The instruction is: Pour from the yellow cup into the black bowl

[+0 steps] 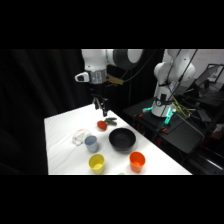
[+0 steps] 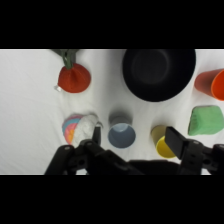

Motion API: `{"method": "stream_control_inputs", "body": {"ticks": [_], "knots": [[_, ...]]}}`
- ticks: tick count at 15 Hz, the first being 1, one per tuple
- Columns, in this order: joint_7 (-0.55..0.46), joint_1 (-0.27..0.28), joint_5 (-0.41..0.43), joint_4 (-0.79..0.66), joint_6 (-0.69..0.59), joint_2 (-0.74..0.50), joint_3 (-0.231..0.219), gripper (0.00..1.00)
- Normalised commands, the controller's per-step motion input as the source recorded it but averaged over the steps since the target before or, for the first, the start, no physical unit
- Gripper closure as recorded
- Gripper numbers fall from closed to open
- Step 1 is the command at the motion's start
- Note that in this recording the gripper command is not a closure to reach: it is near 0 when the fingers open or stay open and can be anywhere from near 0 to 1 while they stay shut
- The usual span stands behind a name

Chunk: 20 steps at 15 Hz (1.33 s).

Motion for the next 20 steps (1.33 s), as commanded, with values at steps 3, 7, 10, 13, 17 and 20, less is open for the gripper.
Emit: {"method": "stream_control_inputs", "body": {"ticks": [3, 7, 10, 13, 17, 20], "knots": [[0.05, 0.022, 0.026, 0.09, -0.06, 0.0, 0.049, 0.0], [0.15, 0.113, 0.008, 0.17, -0.1, 0.01, 0.113, 0.0], [0.2, 0.148, 0.009, 0.23, -0.04, 0.11, 0.127, 0.0], [0.24, 0.142, -0.017, 0.23, 0.12, 0.21, 0.106, 0.0], [0.24, 0.14, -0.112, 0.32, 0.2, 0.32, 0.068, 0.0], [0.18, 0.111, -0.213, 0.43, 0.17, 0.42, -0.015, 0.0]]}}
